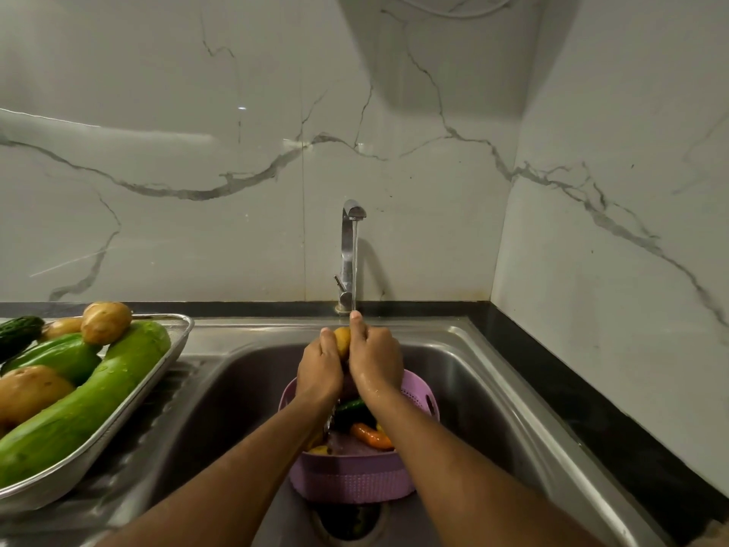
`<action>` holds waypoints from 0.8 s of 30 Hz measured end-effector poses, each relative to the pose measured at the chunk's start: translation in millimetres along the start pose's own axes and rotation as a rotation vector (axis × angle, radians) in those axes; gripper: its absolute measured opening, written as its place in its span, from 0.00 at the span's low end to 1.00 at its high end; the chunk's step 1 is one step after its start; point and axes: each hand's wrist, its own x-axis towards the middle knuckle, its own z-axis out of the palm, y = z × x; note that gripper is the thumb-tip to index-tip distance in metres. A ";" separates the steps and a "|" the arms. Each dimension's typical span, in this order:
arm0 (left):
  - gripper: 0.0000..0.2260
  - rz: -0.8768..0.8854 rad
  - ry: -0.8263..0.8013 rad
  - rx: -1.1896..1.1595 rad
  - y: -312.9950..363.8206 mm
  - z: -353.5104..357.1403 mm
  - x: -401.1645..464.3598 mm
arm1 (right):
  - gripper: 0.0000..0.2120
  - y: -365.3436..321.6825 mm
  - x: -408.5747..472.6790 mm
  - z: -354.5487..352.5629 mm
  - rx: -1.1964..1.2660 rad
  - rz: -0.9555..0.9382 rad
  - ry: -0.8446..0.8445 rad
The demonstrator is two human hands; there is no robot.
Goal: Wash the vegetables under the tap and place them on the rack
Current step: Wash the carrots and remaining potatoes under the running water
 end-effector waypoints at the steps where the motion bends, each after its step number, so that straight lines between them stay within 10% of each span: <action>1: 0.23 -0.016 -0.006 -0.013 0.6 -0.4 -0.2 | 0.28 1.0 2.8 1.2 0.024 0.014 -0.039; 11: 0.26 -0.307 -0.021 -0.125 8.0 -9.9 9.6 | 0.04 3.5 -3.6 -6.3 0.518 0.241 -0.441; 24: 0.20 -0.148 -0.169 -0.026 4.6 0.2 5.1 | 0.13 -2.6 -10.2 13.0 0.531 0.291 -0.213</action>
